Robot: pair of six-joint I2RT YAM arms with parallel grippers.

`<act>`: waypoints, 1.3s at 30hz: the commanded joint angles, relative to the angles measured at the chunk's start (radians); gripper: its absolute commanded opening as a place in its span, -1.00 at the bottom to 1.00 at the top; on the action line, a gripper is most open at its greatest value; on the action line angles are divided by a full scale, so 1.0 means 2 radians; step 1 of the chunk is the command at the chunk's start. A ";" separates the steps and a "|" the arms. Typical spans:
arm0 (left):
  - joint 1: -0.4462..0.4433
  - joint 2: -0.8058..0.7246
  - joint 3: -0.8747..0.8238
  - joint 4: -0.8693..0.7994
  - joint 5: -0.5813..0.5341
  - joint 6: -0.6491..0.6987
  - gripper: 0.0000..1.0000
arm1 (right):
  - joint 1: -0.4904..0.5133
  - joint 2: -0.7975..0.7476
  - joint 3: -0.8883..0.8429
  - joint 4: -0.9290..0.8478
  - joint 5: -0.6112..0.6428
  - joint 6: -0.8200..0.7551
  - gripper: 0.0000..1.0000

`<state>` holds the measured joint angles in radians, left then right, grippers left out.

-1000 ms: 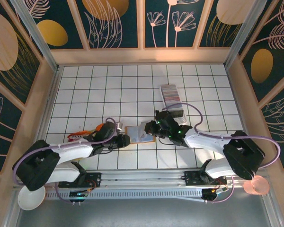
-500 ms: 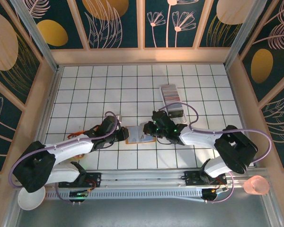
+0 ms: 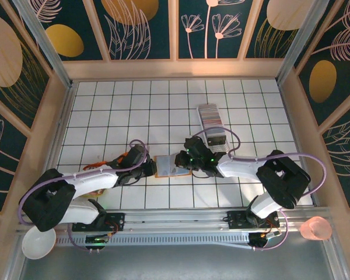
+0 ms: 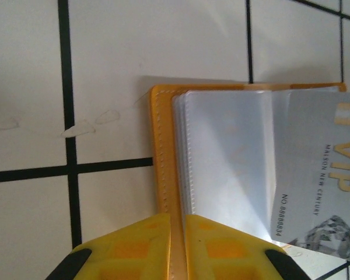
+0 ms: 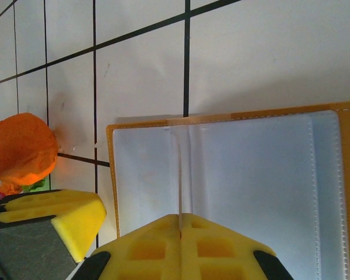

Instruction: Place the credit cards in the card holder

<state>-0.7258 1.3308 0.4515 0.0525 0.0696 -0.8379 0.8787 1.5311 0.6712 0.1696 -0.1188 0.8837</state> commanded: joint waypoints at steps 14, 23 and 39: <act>-0.001 0.020 -0.013 0.015 0.006 -0.003 -0.81 | 0.005 0.009 -0.003 0.033 -0.016 0.006 -1.00; -0.001 0.021 -0.012 0.014 0.005 0.000 -0.83 | 0.005 0.002 -0.006 0.025 -0.004 0.006 -1.00; -0.001 0.017 -0.013 0.015 0.009 -0.001 -0.84 | 0.002 -0.030 -0.017 0.013 0.034 0.002 -1.00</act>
<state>-0.7258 1.3567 0.4282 0.0715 0.0700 -0.8421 0.8787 1.4864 0.6518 0.2016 -0.0826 0.8814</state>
